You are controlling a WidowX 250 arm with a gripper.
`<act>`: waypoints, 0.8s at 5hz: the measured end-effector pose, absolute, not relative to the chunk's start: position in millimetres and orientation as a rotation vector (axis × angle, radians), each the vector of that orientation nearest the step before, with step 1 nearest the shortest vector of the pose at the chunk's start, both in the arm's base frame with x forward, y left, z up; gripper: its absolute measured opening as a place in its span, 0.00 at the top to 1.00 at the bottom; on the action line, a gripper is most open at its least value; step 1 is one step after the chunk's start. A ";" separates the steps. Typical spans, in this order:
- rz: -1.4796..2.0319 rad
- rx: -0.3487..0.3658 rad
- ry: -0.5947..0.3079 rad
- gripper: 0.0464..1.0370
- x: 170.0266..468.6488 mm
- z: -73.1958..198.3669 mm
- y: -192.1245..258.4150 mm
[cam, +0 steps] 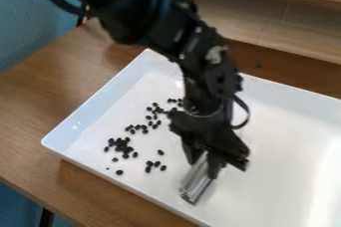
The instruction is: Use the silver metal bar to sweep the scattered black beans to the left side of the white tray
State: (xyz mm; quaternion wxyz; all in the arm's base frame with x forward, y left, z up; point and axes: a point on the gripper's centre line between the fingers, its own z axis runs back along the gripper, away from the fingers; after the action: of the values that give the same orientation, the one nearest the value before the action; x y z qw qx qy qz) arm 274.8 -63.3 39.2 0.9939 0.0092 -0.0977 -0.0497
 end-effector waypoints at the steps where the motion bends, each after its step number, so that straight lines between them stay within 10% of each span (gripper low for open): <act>1: -0.094 0.026 -0.201 0.67 275.6 38.8 -40.8; 4: -0.070 0.047 -0.192 0.67 280.2 38.9 28.2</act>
State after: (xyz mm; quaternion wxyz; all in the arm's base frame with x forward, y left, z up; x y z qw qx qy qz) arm 280.2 28.2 38.9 0.9945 0.0232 -0.0960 -0.0347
